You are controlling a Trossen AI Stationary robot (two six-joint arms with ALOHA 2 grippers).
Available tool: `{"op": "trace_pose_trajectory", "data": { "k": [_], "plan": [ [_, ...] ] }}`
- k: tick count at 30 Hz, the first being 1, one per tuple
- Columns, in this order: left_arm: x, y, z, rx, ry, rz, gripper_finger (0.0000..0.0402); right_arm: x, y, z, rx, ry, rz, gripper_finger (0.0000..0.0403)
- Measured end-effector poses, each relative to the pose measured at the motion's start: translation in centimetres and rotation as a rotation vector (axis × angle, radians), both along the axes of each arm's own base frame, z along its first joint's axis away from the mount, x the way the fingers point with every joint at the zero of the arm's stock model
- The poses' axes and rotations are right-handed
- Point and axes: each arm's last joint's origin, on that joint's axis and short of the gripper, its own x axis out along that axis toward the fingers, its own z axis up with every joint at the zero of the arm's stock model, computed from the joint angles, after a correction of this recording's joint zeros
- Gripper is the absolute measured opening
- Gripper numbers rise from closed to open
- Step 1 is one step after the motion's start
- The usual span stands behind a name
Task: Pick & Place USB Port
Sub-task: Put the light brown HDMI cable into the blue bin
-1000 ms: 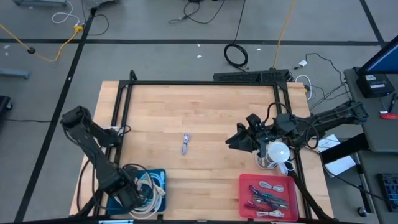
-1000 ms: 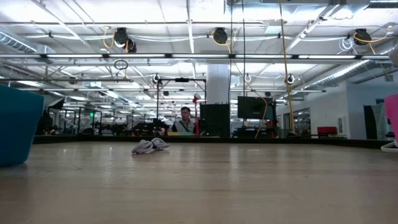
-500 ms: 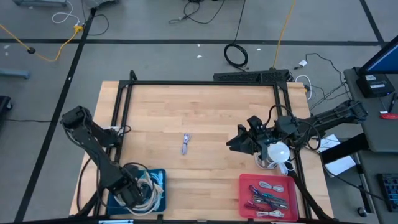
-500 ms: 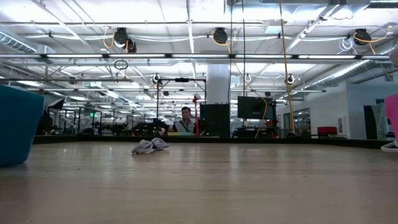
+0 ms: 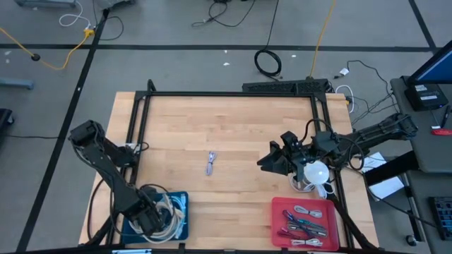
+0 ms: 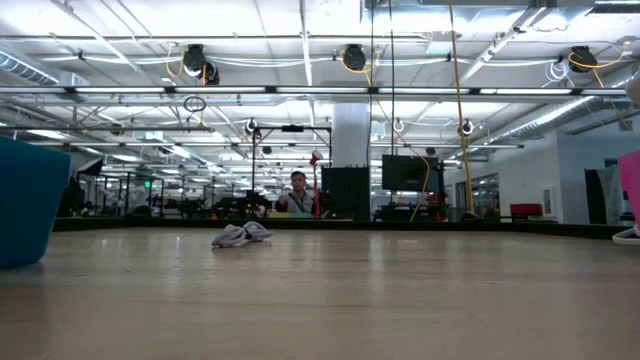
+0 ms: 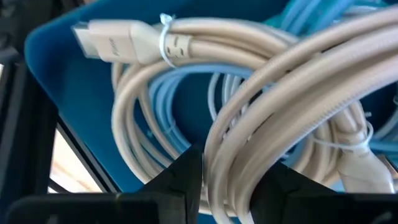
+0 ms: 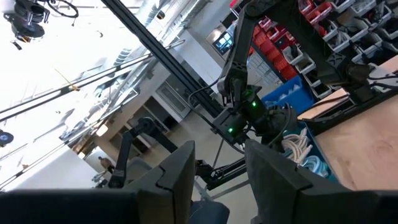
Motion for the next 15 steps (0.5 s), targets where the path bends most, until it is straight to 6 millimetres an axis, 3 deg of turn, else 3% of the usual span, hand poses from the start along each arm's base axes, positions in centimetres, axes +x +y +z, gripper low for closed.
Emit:
{"op": "trace_pose_trajectory", "data": {
  "k": [4, 12, 15],
  "plan": [
    [-0.08, 0.33, 0.0, 0.028, 0.018, 0.004, 0.0108, 0.0, 0.0, 0.0, 0.0, 0.0, 0.0, 0.0132],
    [0.06, 0.56, -0.02, 0.048, -0.008, -0.026, 0.0042, 0.0, -0.02, 0.0, -0.014, -0.004, -0.003, 0.0132],
    [0.55, 0.45, -0.04, 0.018, -0.044, -0.036, 0.004, 0.01, -0.02, 0.0, -0.015, -0.004, -0.003, 0.0132]
  ]
}}
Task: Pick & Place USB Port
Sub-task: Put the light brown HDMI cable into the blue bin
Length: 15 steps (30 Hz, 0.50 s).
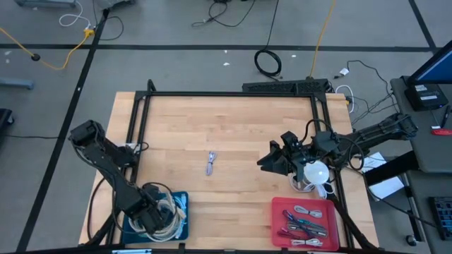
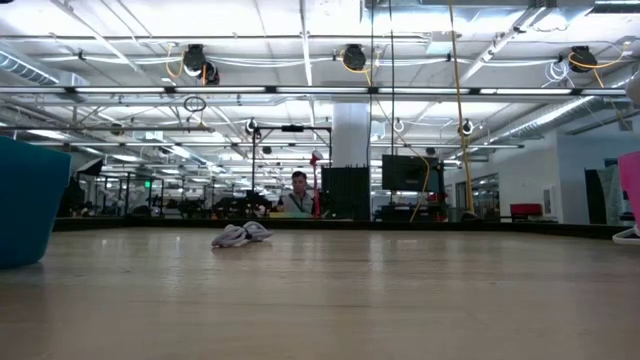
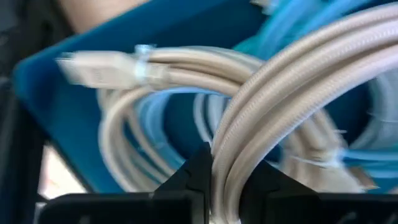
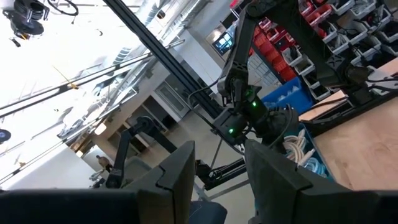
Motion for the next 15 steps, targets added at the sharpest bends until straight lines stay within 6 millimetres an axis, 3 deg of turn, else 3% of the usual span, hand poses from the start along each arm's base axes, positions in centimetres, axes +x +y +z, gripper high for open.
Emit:
{"op": "trace_pose_trajectory", "data": {
  "k": [9, 15],
  "plan": [
    [0.71, -0.23, 0.06, -0.055, -0.025, 0.035, 0.0174, 0.01, 0.0, -0.06, -0.002, 0.006, 0.0, 0.0132],
    [0.5, -0.15, 0.04, -0.03, -0.016, 0.05, 0.0205, 0.01, 0.0, -0.06, -0.002, 0.006, 0.0, 0.0132]
  ]
}}
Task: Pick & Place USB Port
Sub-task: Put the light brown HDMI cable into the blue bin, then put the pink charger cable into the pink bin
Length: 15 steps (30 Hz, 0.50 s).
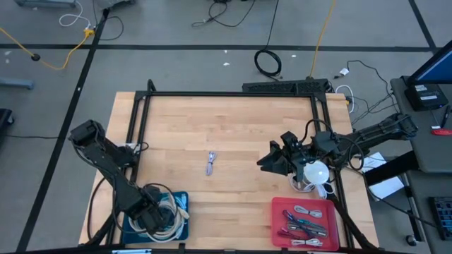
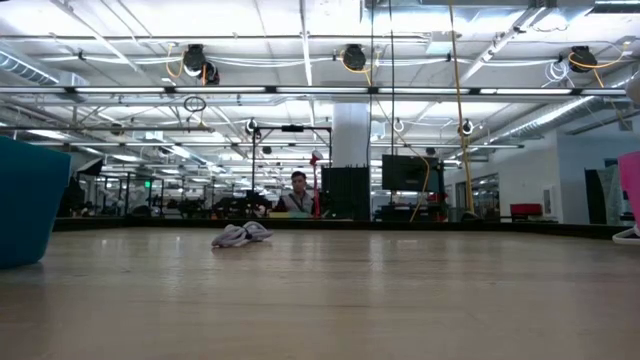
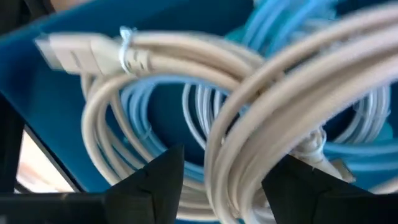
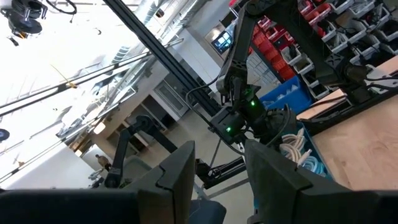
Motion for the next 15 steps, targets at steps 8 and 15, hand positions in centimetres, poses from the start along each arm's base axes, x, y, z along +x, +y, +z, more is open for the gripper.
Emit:
{"op": "trace_pose_trajectory", "data": {
  "k": [8, 15],
  "plan": [
    [0.1, 0.9, 3.0, 0.197, -0.206, 0.098, 0.0207, 0.0, 0.0, 0.0, 0.004, 0.001, 0.0, 0.0132],
    [0.0, 2.8, 7.6, 0.351, -0.457, 0.17, 0.0207, 0.0, -0.1, 0.0, 0.007, 0.002, -0.001, 0.0132]
  ]
}}
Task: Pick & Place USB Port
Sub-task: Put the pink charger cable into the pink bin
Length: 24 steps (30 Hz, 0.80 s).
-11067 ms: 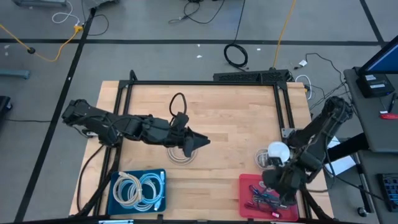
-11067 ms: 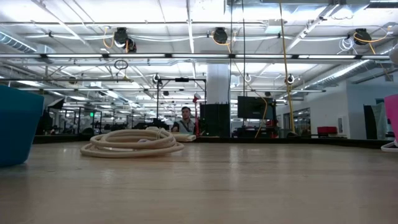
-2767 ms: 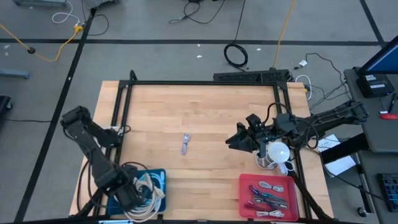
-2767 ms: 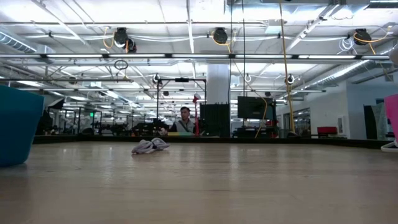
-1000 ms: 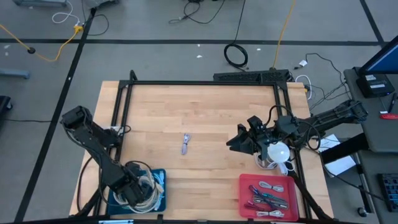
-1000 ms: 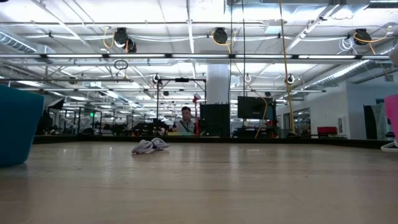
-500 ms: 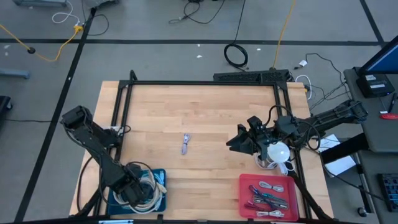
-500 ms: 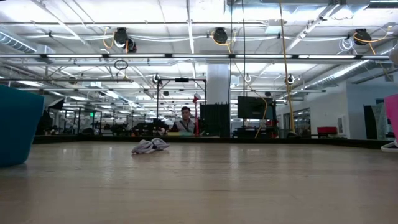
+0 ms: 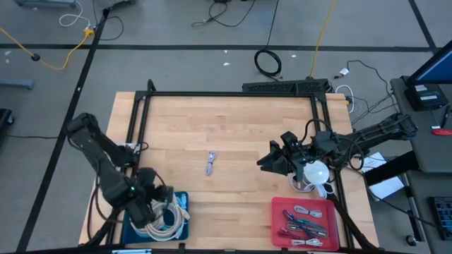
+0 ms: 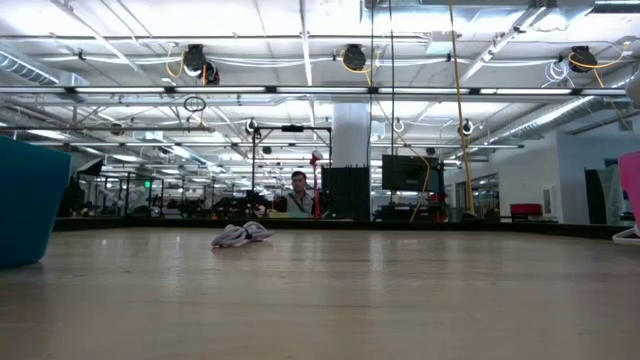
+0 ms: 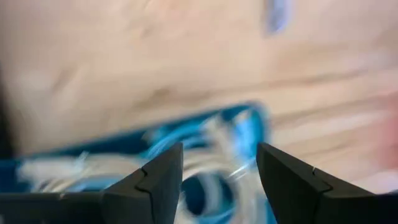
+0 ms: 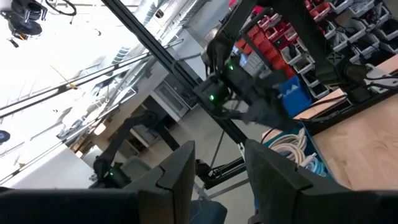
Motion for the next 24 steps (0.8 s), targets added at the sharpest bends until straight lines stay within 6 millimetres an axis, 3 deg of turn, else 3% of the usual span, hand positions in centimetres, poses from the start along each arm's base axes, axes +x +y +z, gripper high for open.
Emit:
{"op": "trace_pose_trajectory", "data": {
  "k": [6, 9, 13, 18, 24],
  "plan": [
    [1.6, 4.2, 2.6, 0.219, -0.253, 0.068, 0.0207, 0.0, -0.1, 0.0, -0.004, -0.001, -0.008, 0.0132],
    [4.5, 8.1, 2.9, 0.29, -0.201, 0.042, 0.0207, 0.0, -0.1, 0.0, -0.003, -0.001, -0.032, 0.0132],
    [9.1, 13.1, 2.5, 0.242, -0.167, -0.056, 0.0207, 0.1, -0.2, 0.0, -0.002, -0.002, -0.056, 0.0132],
    [13.3, 16.6, -0.4, 0.102, -0.113, -0.18, 0.0207, 0.0, -0.2, 0.1, 0.022, -0.007, -0.05, 0.0132],
    [17.0, 16.2, -6.0, -0.009, 0.032, -0.331, 0.0207, 0.0, 0.0, 0.3, 0.034, -0.023, -0.038, 0.0132]
  ]
}}
